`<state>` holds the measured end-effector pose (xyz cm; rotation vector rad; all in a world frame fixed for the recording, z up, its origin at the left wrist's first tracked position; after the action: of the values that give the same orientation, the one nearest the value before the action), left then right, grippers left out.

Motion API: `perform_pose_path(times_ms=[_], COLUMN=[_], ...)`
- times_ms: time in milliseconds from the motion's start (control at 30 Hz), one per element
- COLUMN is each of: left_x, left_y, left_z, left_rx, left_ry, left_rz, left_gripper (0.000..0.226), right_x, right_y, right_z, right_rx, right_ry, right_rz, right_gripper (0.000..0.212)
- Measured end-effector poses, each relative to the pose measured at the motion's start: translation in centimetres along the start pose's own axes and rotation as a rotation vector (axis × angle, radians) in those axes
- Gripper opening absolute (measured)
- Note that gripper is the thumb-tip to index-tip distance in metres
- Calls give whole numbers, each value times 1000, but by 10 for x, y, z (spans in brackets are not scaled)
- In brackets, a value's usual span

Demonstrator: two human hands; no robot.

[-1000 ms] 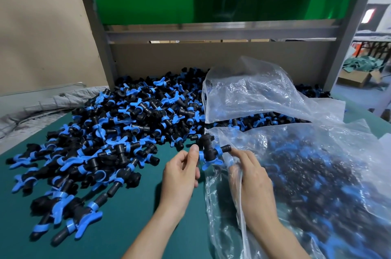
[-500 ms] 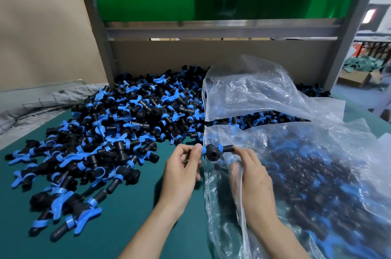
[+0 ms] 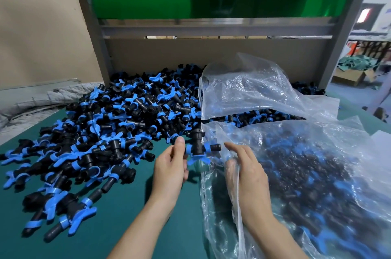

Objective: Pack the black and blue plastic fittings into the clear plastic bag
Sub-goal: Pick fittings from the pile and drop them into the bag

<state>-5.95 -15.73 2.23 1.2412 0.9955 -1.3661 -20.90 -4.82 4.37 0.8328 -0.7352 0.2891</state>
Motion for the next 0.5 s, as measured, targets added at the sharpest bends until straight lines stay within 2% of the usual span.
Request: perform_pose_path(times_ms=[100,200,333,400,467,500], left_x=[-9,-14,-11,-13,-20,-22], left_y=[5,4,-11,-23,-43,-57], left_z=[-3,-10,-21,-27,-35,-38], left_rx=[-59,-32,43,90,177,184], left_ry=[-47,-103,-75,-44,-25,78], left_rz=[114,163,39,18,-47,-178], left_gripper=[53,53,36,22,19,20], right_x=[8,15,29,40,52,56], right_y=[9,23,43,52,58,60], right_z=[2,6,12,14,17,17], right_rx=[-37,-89,-140,-152,-133,-132], right_ry=[43,55,114,161,202,219], right_rz=[44,80,90,87,61,46], right_gripper=[47,59,59,55,49,48])
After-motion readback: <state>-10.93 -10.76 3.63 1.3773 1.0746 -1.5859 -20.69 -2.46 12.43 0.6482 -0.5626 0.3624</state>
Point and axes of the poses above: each hand's wrist, its own z-axis towards the middle knuckle, its own y-axis out of the back of the hand, x = y × z, the point moved 7 cm from there along z, towards the middle knuckle, and after that the axes turned 3 degrees about z, right-handed, at the moved point
